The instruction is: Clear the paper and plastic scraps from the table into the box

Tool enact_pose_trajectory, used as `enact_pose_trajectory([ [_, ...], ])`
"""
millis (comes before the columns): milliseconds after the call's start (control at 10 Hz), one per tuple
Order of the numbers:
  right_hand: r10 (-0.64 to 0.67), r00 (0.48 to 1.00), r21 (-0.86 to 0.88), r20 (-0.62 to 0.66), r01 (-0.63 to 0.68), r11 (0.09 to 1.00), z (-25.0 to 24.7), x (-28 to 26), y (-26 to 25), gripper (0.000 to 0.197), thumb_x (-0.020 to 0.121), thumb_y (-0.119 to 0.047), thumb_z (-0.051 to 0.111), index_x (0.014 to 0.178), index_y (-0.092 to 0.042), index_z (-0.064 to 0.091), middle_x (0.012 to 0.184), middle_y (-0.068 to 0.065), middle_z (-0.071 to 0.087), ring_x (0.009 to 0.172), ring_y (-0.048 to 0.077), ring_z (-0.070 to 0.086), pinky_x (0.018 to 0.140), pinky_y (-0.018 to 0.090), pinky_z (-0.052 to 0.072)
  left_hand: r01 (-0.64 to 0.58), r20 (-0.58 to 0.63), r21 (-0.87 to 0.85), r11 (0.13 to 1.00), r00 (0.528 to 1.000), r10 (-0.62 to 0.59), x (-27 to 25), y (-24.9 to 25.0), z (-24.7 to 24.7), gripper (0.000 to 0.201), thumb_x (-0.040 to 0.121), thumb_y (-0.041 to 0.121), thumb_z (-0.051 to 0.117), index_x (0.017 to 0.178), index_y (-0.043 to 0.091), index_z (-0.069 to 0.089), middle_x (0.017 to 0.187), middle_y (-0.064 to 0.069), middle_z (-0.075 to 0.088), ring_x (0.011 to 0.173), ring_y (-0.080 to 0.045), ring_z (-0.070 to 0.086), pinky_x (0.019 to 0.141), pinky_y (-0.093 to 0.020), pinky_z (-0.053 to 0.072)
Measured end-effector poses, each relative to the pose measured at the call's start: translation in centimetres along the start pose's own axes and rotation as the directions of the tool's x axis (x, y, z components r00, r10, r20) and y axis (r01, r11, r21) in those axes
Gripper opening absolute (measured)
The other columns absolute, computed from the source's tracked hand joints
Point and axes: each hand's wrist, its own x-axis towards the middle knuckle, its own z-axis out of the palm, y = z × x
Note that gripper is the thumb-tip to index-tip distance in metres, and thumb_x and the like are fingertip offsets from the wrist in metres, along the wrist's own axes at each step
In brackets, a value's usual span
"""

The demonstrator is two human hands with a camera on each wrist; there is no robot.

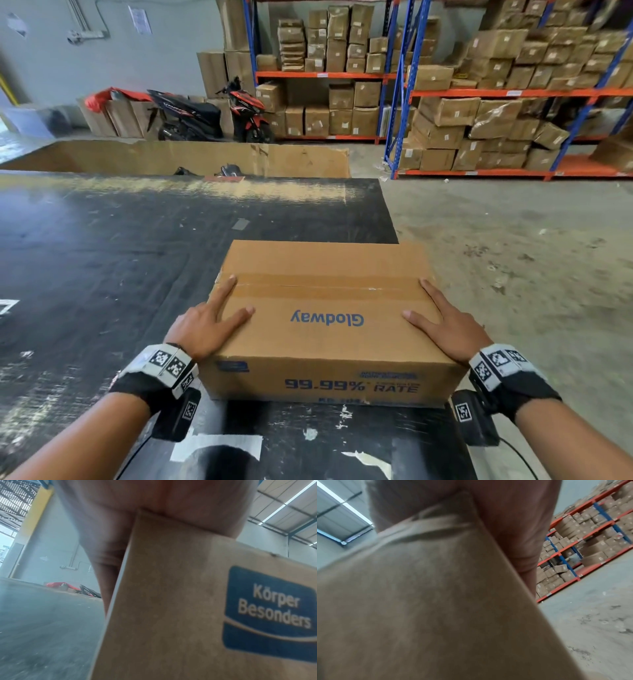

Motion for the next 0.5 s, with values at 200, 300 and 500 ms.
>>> enact_pose_trajectory([
  [200,-0.005,1.000,0.013,-0.005,0.005,1.000,0.2,-0.7,-0.4,0.091,0.066,-0.096,0.035,0.144,-0.068,-0.003,0.153,-0.002,0.046,0.120,0.034,0.059,0.103,0.046,0.047,0.012,-0.028,-0.014,1.000,1.000,-0.012,-0.4,-0.4,0.1,0.082,0.084,0.087,0.033,0.154,0.056,0.002,0.139,-0.014,0.061,0.115,-0.034,0.065,0.094,-0.042,0.050],
  [300,0.019,1.000,0.029,0.008,-0.019,0.999,0.1,-1.0,-0.6,0.093,0.063,-0.098,0.035,0.143,-0.070,-0.003,0.154,-0.001,0.044,0.123,0.035,0.057,0.105,0.047,0.044,0.016,-0.016,-0.025,1.000,1.000,-0.017,-0.7,-0.2,-0.1,0.082,0.085,0.085,0.034,0.155,0.055,0.004,0.140,-0.013,0.060,0.115,-0.033,0.065,0.093,-0.041,0.050],
  [500,0.027,1.000,0.090,-0.012,-0.025,0.996,-0.8,-2.3,-1.5,0.092,0.075,-0.092,0.031,0.147,-0.060,-0.017,0.162,0.003,0.029,0.132,0.038,0.050,0.112,0.050,0.037,0.024,0.035,-0.197,0.980,0.999,-0.017,-1.5,-0.1,-1.5,0.078,0.088,0.083,0.032,0.152,0.060,-0.007,0.158,-0.007,0.043,0.131,-0.035,0.055,0.109,-0.047,0.040],
])
